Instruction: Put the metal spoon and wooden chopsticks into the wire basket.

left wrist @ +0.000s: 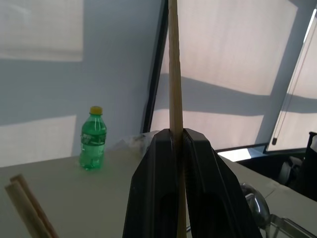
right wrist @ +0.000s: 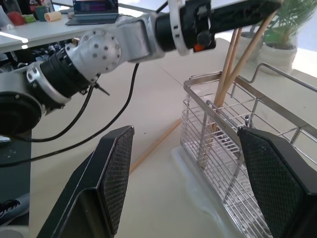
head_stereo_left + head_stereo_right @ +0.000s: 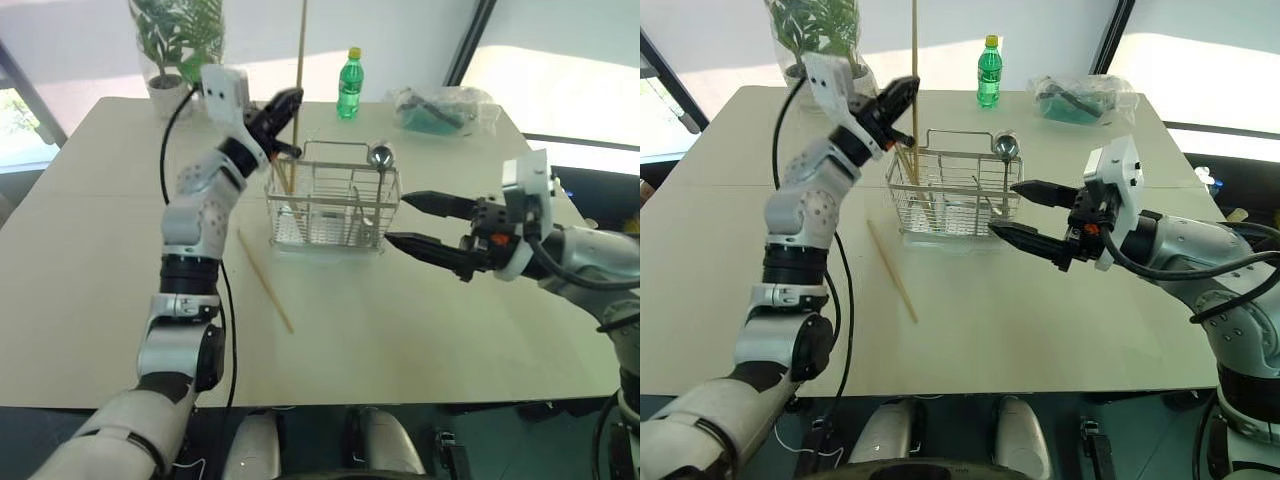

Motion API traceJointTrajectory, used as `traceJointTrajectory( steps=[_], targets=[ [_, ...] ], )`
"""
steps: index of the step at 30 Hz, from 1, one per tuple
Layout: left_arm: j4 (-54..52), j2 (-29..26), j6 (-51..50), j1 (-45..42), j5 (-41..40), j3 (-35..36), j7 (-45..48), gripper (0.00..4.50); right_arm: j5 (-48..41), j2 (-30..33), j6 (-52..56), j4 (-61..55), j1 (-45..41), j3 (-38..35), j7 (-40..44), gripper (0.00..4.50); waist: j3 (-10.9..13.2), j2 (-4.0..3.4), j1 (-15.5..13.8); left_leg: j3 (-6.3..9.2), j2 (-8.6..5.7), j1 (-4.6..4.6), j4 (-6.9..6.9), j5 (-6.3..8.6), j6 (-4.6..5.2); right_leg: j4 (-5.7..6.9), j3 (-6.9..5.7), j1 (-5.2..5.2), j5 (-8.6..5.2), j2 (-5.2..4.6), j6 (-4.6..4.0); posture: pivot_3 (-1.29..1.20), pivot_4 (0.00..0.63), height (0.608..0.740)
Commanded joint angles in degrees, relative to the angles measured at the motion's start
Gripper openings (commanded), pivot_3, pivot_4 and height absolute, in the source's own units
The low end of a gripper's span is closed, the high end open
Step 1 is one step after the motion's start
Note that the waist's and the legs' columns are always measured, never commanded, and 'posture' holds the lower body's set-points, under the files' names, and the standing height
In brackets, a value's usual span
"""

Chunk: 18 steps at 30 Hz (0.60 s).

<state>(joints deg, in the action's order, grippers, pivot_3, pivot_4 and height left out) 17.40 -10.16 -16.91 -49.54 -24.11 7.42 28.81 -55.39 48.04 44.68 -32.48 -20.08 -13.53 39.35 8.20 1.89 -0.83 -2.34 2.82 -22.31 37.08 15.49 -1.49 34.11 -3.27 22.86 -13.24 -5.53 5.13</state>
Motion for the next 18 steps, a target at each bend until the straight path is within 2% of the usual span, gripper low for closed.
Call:
traceJointTrajectory(
  steps=[1, 3, 5, 9, 10, 13, 18],
  targets=[
    [-3.44, 0.73, -0.58, 0.95, -0.37, 0.05, -1.14, 0.41, -1.02, 0.21, -0.31, -0.87, -0.73, -1.79, -0.38, 3.45, 0.00, 0.00, -0.01, 0.00, 0.00, 0.00, 0.00, 0.00, 0.00, 0.00, 0.00, 0.00, 0.00, 0.00, 0.00, 0.00, 0.150, 0.717],
    [-4.37, 1.00, -1.58, 1.67, -1.17, 0.46, -1.67, 1.18, -0.82, 0.12, -0.37, -0.59, -0.99, -1.61, -0.45, 3.45, 0.00, 0.00, -0.01, 0.01, 0.00, 0.00, 0.00, 0.00, 0.00, -0.01, 0.00, 0.00, 0.00, 0.00, -0.01, 0.00, 0.150, 0.717],
    [-5.23, 1.00, -2.60, 1.75, -1.68, 0.90, -2.27, 2.14, -0.70, 0.10, -0.39, -0.34, -1.19, -1.44, -0.42, 3.45, 0.00, 0.00, -0.04, 0.01, 0.00, -0.01, 0.00, 0.00, 0.00, -0.01, 0.00, 0.00, -0.01, 0.00, -0.03, 0.00, 0.150, 0.717],
    [-8.70, -1.19, -7.99, -0.25, -4.67, 3.35, -3.68, 4.25, -0.03, -0.07, -0.65, 0.63, -1.87, -0.74, -0.03, 3.45, 0.00, 0.00, 0.00, 0.03, 0.00, -0.01, 0.00, 0.00, 0.00, -0.01, 0.00, 0.00, -0.06, 0.00, -0.11, 0.00, 0.150, 0.717],
    [-9.86, -2.45, -10.28, -1.15, -6.05, 4.31, -4.07, 4.45, 0.27, -0.23, -0.79, 1.03, -2.17, -0.38, 0.12, 3.45, 0.01, 0.00, 0.02, 0.03, 0.00, -0.01, 0.00, 0.00, 0.00, 0.00, 0.00, 0.01, -0.06, 0.00, -0.11, 0.00, 0.150, 0.717],
    [-13.90, -7.06, -16.50, -3.64, -9.34, 6.69, -4.67, 4.45, 0.98, -0.74, -1.08, 2.20, -3.27, 0.65, 0.56, 3.45, 0.04, -0.05, 0.23, 0.06, 0.02, -0.01, -0.01, 0.00, 0.01, 0.01, 0.00, 0.04, -0.06, 0.04, -0.11, 0.00, 0.150, 0.717],
    [-13.86, -15.03, -33.73, -9.89, -16.46, 14.67, -13.67, 4.45, 2.39, -1.63, -1.64, 3.67, -4.77, 2.14, 1.58, 3.45, 0.09, -0.12, 0.15, 0.14, 0.03, 0.00, -0.03, 0.00, 0.01, 0.03, 0.00, 0.03, -0.01, 0.08, 0.00, 0.00, 0.150, 0.717]
  ],
)
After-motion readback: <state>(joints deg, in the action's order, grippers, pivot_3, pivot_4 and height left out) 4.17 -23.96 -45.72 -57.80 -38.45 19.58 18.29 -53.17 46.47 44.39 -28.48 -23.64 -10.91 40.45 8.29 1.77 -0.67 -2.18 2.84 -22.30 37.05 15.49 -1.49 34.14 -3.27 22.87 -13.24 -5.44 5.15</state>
